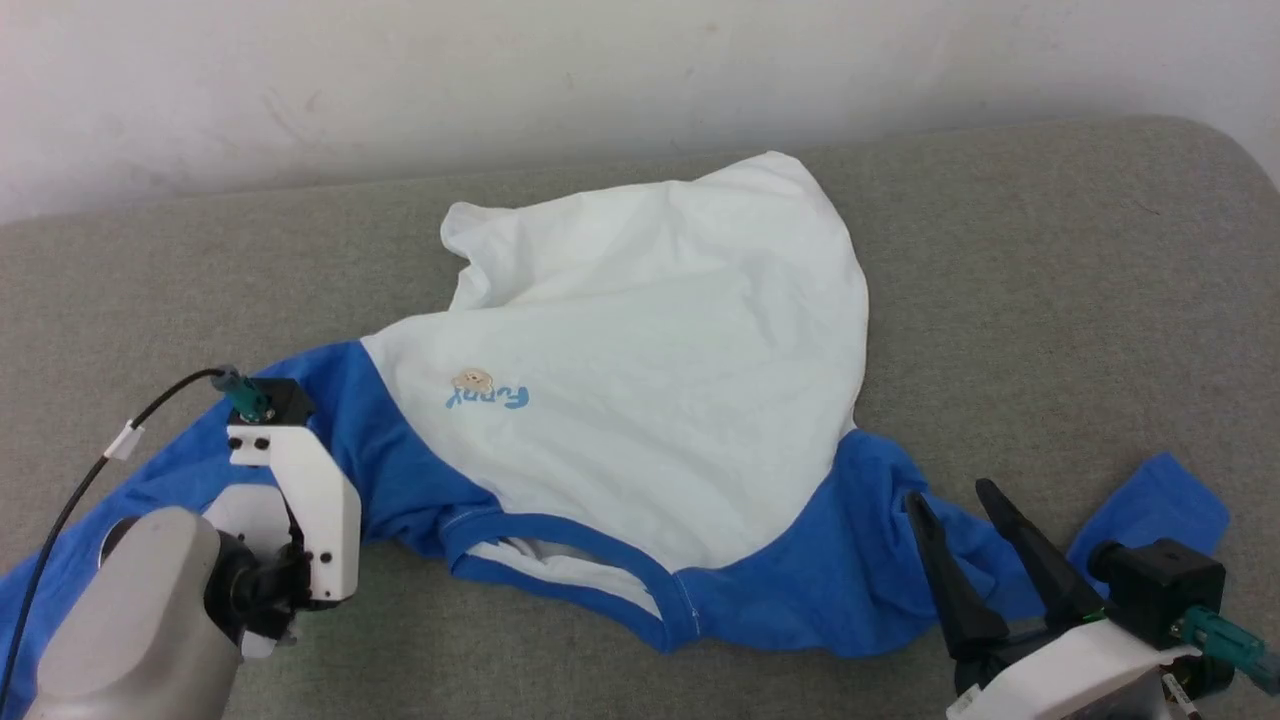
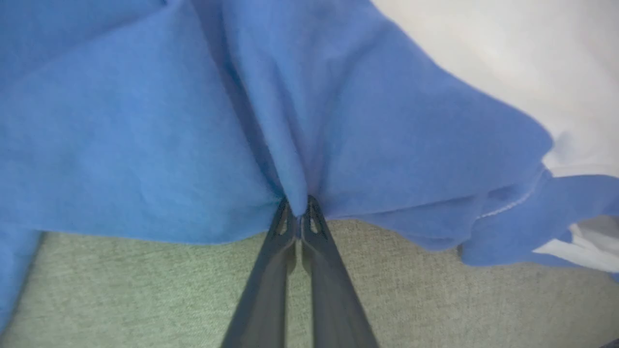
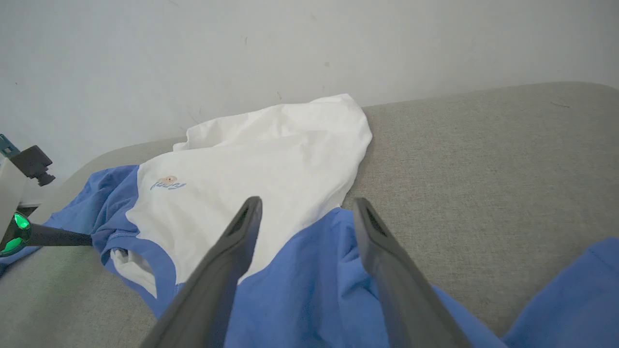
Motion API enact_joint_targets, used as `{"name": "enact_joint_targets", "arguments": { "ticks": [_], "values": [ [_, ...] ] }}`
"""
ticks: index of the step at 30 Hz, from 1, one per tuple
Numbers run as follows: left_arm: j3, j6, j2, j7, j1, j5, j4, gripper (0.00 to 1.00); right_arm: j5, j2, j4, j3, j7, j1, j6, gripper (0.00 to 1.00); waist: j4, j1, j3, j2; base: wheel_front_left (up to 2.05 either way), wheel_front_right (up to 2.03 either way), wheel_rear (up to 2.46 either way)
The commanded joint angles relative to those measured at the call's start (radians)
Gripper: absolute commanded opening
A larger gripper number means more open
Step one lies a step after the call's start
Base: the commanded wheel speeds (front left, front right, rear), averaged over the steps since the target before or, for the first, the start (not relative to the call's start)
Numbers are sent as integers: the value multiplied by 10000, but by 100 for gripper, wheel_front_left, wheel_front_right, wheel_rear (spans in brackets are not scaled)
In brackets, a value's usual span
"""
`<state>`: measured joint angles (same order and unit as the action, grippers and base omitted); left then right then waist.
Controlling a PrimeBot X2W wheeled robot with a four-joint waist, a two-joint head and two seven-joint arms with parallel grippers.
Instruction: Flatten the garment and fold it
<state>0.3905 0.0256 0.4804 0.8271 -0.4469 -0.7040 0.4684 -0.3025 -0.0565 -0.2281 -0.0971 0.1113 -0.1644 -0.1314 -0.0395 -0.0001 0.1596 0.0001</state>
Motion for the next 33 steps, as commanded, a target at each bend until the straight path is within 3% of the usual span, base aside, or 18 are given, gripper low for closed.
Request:
{"name": "enact_joint_targets", "arguments": {
  "ticks": [1, 6, 14, 21, 30, 31, 32, 33],
  "values": [
    [422, -26, -240, 159, 1126, 8, 261, 0, -87, 34, 34, 48, 4, 22, 7, 100, 36, 1, -23, -1, 0, 0, 0],
    [-15, -577, -150, -1559, 1397, 407, -305, 0, -237, -148, 193, 304, 380, 6, 7, 100, 102, 1, -243, -1, 0, 0, 0],
    [-801, -1446, -201, -3910, 2180, 696, -1871, 0, -761, -1019, 600, 245, 2978, -227, 7, 100, 294, 1, -489, -1, 0, 0, 0],
    [-1052, -1829, -175, -4399, 2602, 736, -3186, 0, -939, -1752, 1710, -844, 4234, 935, 7, 100, 475, 1, -315, -1, 0, 0, 0],
    [-987, -1875, -276, -4470, 2728, 652, -3695, 0, -1628, -2386, 4096, -3182, 4981, 2367, 7, 100, 764, 1, -147, -1, 0, 0, 0],
    [-978, -1866, -287, -4475, 2736, 636, -3692, 0, -1687, -2433, 4352, -3343, 5180, 2418, 7, 57, 785, 1, -149, -1, 0, 0, 0],
    [-963, -1854, -290, -4474, 2746, 626, -3687, 0, -1782, -2465, 4554, -3480, 5364, 2465, 7, 35, 804, 1, -160, -1, 0, 0, 0],
    [-949, -1840, -299, -4470, 2752, 608, -3678, 0, -1901, -2473, 4693, -3563, 5470, 2509, 7, 2, 823, 1, -180, -1, 0, 0, 0]
  ]
}}
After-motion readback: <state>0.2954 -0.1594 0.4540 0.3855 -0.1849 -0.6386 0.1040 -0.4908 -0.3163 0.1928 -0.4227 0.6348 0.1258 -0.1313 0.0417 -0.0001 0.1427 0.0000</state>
